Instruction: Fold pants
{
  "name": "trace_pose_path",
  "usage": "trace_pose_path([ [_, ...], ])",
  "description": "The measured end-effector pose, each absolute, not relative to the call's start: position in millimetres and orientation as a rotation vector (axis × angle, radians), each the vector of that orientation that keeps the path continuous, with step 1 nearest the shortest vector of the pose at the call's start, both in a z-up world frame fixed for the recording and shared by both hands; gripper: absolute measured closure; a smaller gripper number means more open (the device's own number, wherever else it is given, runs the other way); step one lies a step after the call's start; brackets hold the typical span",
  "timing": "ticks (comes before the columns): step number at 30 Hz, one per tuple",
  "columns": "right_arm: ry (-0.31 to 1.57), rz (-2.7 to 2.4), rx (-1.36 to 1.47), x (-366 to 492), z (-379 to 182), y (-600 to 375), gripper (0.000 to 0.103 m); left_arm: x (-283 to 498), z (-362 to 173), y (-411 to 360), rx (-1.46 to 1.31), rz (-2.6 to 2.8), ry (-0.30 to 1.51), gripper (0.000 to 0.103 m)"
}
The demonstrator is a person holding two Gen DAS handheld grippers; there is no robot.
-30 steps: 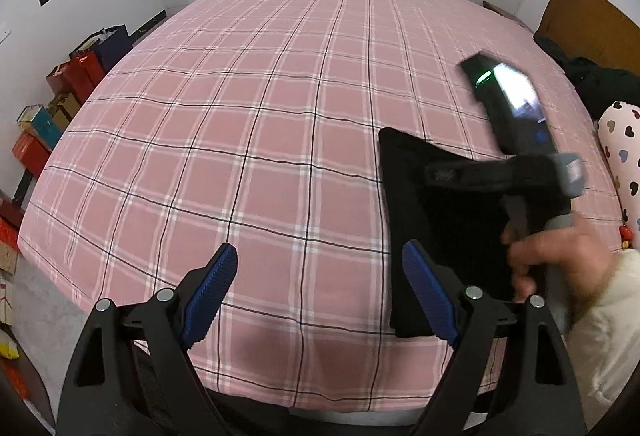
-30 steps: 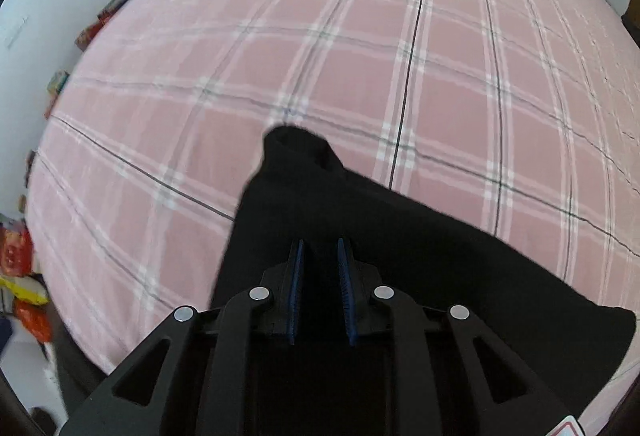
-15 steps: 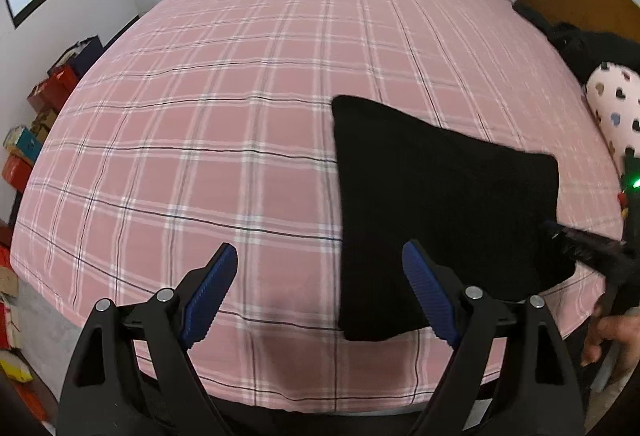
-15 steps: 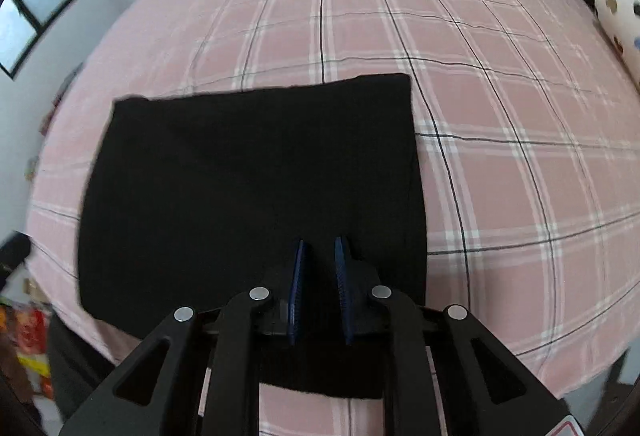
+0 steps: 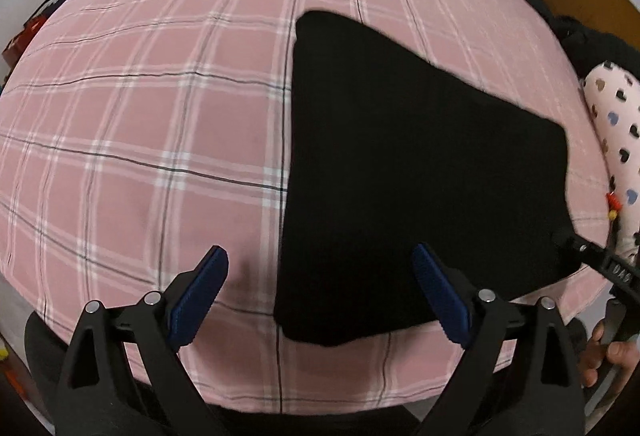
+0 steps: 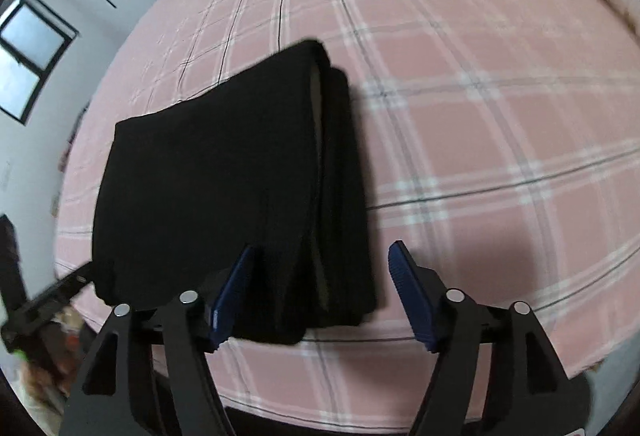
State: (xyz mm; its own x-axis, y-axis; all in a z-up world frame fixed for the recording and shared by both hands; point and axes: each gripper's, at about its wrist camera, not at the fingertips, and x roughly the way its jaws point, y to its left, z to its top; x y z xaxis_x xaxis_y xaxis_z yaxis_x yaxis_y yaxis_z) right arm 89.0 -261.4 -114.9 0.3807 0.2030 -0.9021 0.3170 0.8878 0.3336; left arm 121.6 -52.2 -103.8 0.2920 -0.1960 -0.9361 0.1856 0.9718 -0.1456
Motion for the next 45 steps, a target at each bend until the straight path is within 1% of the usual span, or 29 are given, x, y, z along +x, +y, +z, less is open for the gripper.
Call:
trace_pose_path([
  [3,1.196,-0.064,0.577,90.4,-127.8,-261.2,0.033,124.9,-119.5,-54.4,-0.039,-0.277,1.276,0.013],
  [4,1.192,-0.066,0.605,90.1,-129.9,-262.4,0.037,126.1,-123.6,-51.9,-0.084,-0.305,1.284,0.025],
  [5,1.185,-0.049,0.646,90.0,-130.4,-263.0,0.043,128.0,-127.3,-48.6,-0.154,-0.359,1.3,0.044],
  [6,1.181,-0.039,0.661,88.5,-129.7,-260.6,0.057,130.0,-128.0,-44.0,-0.193,-0.357,1.313,0.046],
  [7,1.176,-0.024,0.665,88.2,-123.2,-257.6,0.063,131.1,-125.7,-39.3,-0.224,-0.365,1.313,0.056],
  [8,1.167,-0.007,0.668,88.0,-117.0,-255.4,0.065,132.0,-121.6,-34.5,-0.252,-0.381,1.313,0.062],
  [11,1.122,0.078,0.663,82.9,-83.8,-238.0,0.067,130.5,-92.7,-15.2,-0.292,-0.428,1.273,0.069],
  [13,1.119,0.119,0.648,77.2,-73.8,-226.1,0.067,127.5,-76.8,-4.5,-0.273,-0.44,1.256,0.069],
  [15,1.154,0.111,0.612,73.2,-86.1,-216.2,0.065,123.1,-77.7,-1.1,-0.215,-0.432,1.283,0.065],
  [17,1.232,0.015,0.522,71.1,-113.1,-211.7,0.054,118.2,-89.8,-7.7,-0.096,-0.394,1.297,0.057],
  [18,1.247,-0.017,0.511,68.0,-120.2,-214.7,0.044,116.8,-93.9,-10.1,-0.052,-0.362,1.293,0.057],
  [19,1.236,-0.026,0.536,63.0,-124.9,-219.0,0.042,112.1,-98.9,-12.3,-0.024,-0.333,1.281,0.052],
  [20,1.22,-0.029,0.56,60.5,-124.1,-221.0,0.041,109.5,-100.6,-12.5,-0.04,-0.33,1.275,0.038],
  [21,1.211,-0.041,0.576,58.4,-120.8,-223.3,0.037,107.5,-99.9,-12.0,-0.067,-0.323,1.266,0.031],
  [22,1.206,-0.05,0.568,58.7,-116.4,-223.9,0.036,106.2,-98.8,-10.7,-0.079,-0.314,1.258,0.02],
  [23,1.191,-0.062,0.542,59.8,-110.0,-223.6,0.036,104.7,-95.0,-11.9,-0.084,-0.296,1.234,0.017],
  [25,1.151,-0.081,0.49,60.1,-97.3,-231.2,0.036,105.8,-89.1,-19.8,-0.038,-0.28,1.214,0.017],
  [28,1.039,-0.084,0.418,65.8,-69.8,-220.3,0.035,106.9,-82.1,-33.1,0.056,-0.261,1.186,0.017],
  [30,1.058,-0.066,0.401,81.7,-70.1,-215.7,0.031,108.5,-81.3,-39.3,0.094,-0.254,1.18,0.017],
  [33,1.116,-0.068,0.384,107.1,-87.7,-208.8,0.032,106.8,-82.3,-40.3,0.108,-0.251,1.184,0.017],
  [34,1.137,-0.079,0.385,110.7,-91.9,-209.2,0.038,115.0,-79.3,-38.9,0.112,-0.25,1.185,0.017],
  [35,1.149,-0.103,0.38,115.0,-96.0,-209.6,0.046,115.0,-79.5,-39.9,0.119,-0.245,1.187,0.017],
  [37,1.138,-0.07,0.416,113.5,-90.8,-214.1,0.096,120.2,-80.0,-46.0,0.129,-0.247,1.188,0.017],
  [38,1.119,-0.055,0.433,117.8,-81.2,-212.2,0.099,120.8,-79.9,-46.6,0.132,-0.247,1.187,0.017],
  [40,1.05,-0.043,0.4,119.8,-53.8,-208.1,0.099,121.0,-79.9,-47.4,0.136,-0.251,1.184,0.017],
  [42,1.023,-0.049,0.376,123.7,-42.8,-212.7,0.099,121.7,-81.4,-47.3,0.134,-0.25,1.185,0.017],
  [45,1.109,-0.066,0.356,131.9,-68.9,-218.7,0.099,122.0,-82.9,-46.1,0.124,-0.247,1.192,0.017],
])
